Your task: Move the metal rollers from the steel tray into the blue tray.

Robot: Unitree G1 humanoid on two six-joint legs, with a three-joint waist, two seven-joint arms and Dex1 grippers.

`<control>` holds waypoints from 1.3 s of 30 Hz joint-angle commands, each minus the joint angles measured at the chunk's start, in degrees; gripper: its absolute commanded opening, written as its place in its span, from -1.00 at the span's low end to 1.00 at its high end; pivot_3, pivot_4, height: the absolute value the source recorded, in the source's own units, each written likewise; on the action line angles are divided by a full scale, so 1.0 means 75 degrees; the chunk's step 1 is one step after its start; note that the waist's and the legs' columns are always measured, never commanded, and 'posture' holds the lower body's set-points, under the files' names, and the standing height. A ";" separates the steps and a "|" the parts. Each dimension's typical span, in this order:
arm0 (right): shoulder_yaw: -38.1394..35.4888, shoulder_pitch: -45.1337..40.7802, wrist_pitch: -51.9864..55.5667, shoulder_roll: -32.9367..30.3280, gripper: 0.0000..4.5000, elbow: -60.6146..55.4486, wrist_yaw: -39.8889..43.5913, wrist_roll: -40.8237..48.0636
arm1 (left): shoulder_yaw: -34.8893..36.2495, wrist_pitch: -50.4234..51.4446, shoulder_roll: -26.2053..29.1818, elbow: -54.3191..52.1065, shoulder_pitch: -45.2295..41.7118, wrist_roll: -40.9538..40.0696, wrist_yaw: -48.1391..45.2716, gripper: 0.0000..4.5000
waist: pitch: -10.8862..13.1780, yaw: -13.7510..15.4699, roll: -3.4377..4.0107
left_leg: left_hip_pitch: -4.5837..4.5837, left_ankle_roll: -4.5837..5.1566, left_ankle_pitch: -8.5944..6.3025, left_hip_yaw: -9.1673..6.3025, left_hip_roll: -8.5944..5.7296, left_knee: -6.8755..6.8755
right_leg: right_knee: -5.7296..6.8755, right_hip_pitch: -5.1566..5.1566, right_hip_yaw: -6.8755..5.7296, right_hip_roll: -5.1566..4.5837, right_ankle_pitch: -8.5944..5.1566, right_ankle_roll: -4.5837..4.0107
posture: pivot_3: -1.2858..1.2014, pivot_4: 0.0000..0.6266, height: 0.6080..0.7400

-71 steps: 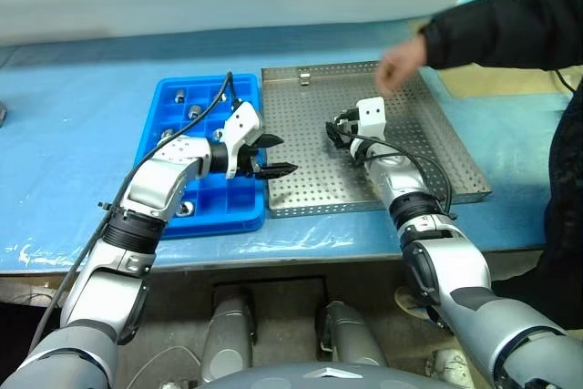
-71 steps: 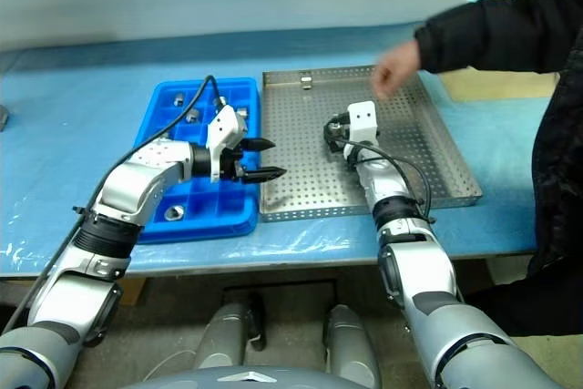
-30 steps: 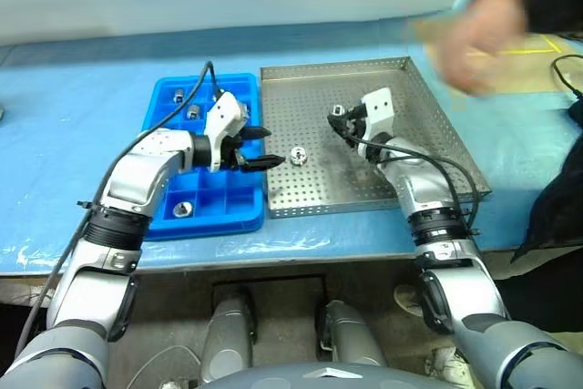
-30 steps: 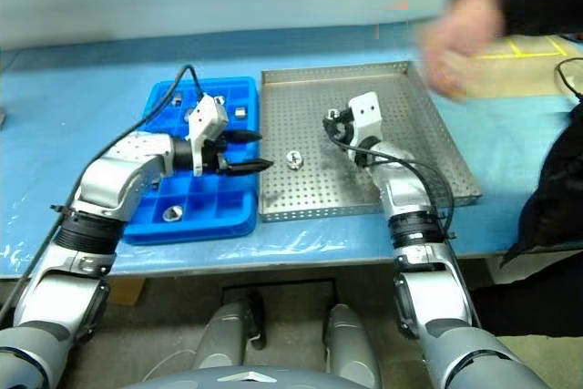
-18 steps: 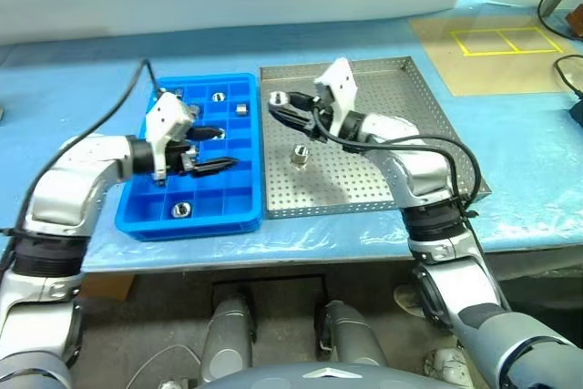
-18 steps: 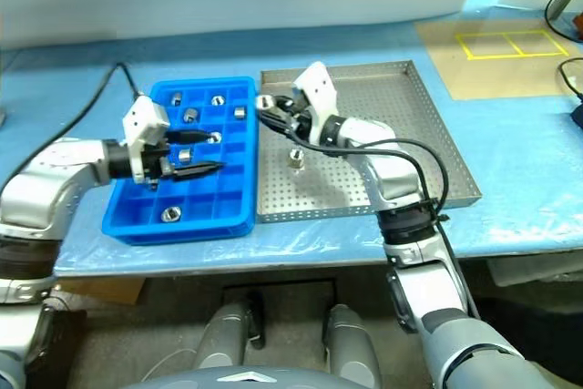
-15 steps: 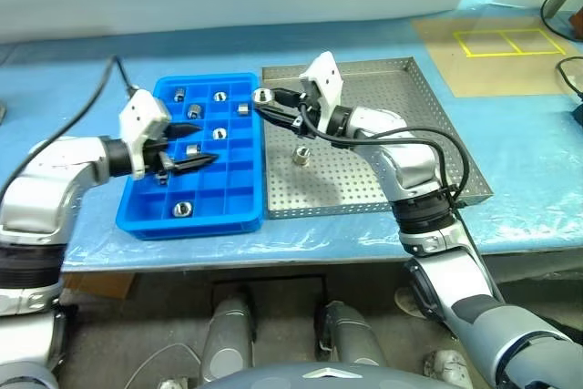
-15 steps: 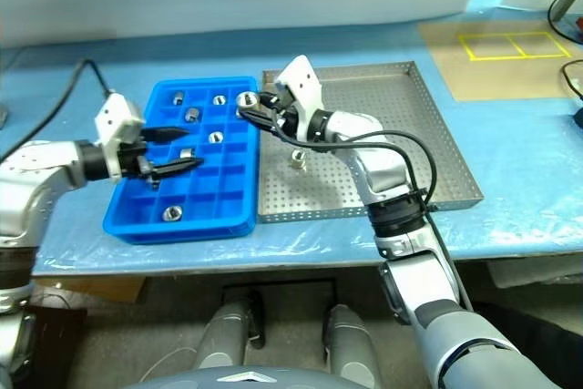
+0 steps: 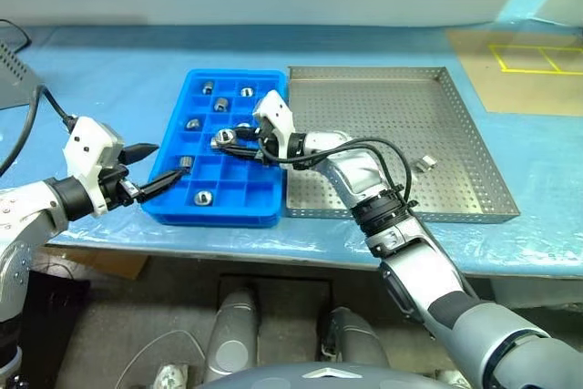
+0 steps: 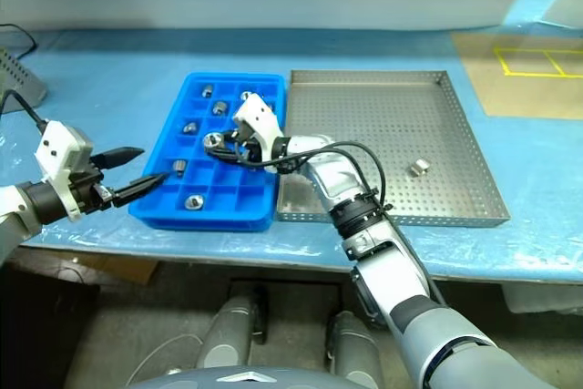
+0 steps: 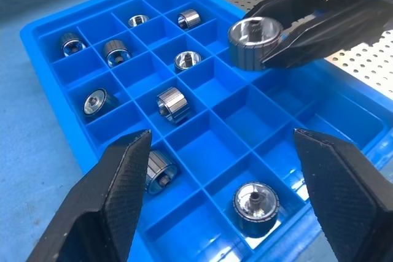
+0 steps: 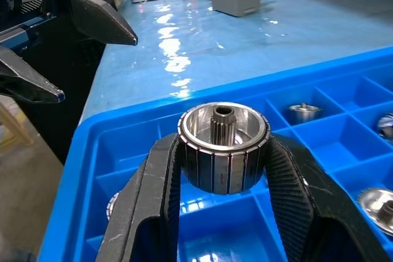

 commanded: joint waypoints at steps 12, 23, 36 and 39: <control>0.0642 0.0384 -0.0416 -0.0350 -0.30 -0.0062 0.0016 -0.0983 | -0.0255 0.0058 0.0104 -0.0118 -0.0396 -0.0401 0.0493 0.72 | -0.0007 0.0104 -0.0012 | 0.0007 -0.0018 0.0011 -0.0008 0.0015 -0.0003 | 0.0000 -0.0002 0.0012 0.0029 -0.0003 0.0005 | 0.27 -0.52 1.00; -0.0141 0.0353 0.0154 -0.0444 0.76 -0.0650 -0.0123 -0.0466 | -0.1063 -0.0227 0.0053 0.0537 -0.1192 -0.0258 0.0277 0.72 | -0.0007 0.0065 -0.0012 | 0.0006 -0.0030 0.0019 -0.0011 0.0014 -0.0001 | 0.0004 -0.0001 0.0013 0.0033 -0.0001 0.0005 | 0.19 -0.52 1.00; -0.1861 0.0893 0.0810 -0.2520 0.76 -0.1852 -0.0620 0.0015 | -0.2473 -0.1080 -0.0394 0.2008 -0.2538 0.0244 -0.0340 0.72 | -0.0017 -0.0203 -0.0028 | 0.0011 -0.0074 0.0047 -0.0011 0.0010 0.0014 | 0.0016 0.0012 0.0017 0.0036 0.0005 0.0011 | 0.05 -0.52 1.00; -0.1700 0.1441 0.1201 -0.2443 0.76 -0.2574 -0.0672 0.0179 | -0.2681 -0.1232 -0.0492 0.2386 -0.2834 0.0384 -0.0471 0.72 | -0.0017 -0.0374 -0.0028 | 0.0009 -0.0072 0.0047 -0.0012 0.0015 0.0012 | 0.0013 0.0009 0.0017 0.0046 0.0005 0.0009 | 0.04 -0.52 1.00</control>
